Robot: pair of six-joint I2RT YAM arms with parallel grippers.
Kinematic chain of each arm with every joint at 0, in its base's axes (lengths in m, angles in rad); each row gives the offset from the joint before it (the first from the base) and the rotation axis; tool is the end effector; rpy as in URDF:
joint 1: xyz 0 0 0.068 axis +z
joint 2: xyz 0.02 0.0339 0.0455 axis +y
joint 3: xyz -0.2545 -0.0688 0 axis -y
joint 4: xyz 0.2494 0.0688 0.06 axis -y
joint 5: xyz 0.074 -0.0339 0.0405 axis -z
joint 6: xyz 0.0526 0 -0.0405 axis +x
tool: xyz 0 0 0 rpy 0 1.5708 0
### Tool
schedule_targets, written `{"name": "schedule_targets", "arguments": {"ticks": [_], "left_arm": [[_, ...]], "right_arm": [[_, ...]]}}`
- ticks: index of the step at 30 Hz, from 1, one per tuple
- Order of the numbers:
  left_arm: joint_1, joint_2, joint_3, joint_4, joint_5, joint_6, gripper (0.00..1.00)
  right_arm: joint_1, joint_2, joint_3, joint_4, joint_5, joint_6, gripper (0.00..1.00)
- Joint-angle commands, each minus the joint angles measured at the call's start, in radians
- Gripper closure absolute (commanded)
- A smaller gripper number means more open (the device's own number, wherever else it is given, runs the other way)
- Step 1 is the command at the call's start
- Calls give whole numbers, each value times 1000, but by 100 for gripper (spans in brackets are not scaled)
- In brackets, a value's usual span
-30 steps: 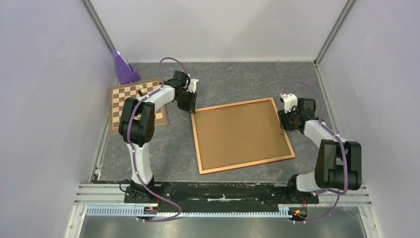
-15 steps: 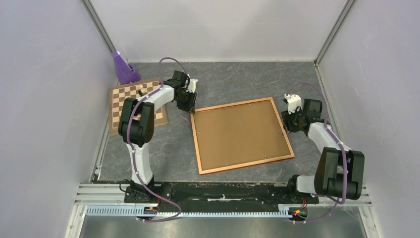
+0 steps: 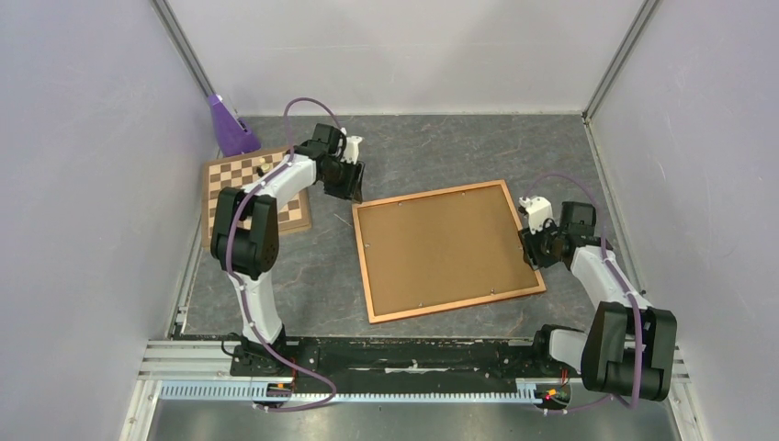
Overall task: Put the photo into the frame
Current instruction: Adjust the photo frame at the center of the board, then turn over the photo frame at the center of the board.
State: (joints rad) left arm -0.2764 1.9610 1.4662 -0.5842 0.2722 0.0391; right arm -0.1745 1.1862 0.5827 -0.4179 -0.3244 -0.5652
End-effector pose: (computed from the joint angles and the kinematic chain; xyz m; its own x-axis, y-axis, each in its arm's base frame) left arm 0.4037 -0.1292 0.1734 -0.8323 0.2752 -0.4811 0.4178 0.8819 -0.2183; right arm 0.2280 -0.0232 0.1516 -0.7096 -0.3904 -0.5866 -0.4493 0.8920 -0.0501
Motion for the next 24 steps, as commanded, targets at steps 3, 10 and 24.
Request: {"name": "schedule_targets", "arguments": {"ticks": [3,10,24], "left_arm": [[-19,-64,85,-11,106,46,46],[-107,-122,71,-63,207,138,46],[-679,-269,-21,-149,5,242,48]], "right_arm": [[-3,-19,-1,-7,-28,-29,58],[-3,-13,13,-18,-1,-35,59],[-153,-15,77,-17,13,67,54]]}}
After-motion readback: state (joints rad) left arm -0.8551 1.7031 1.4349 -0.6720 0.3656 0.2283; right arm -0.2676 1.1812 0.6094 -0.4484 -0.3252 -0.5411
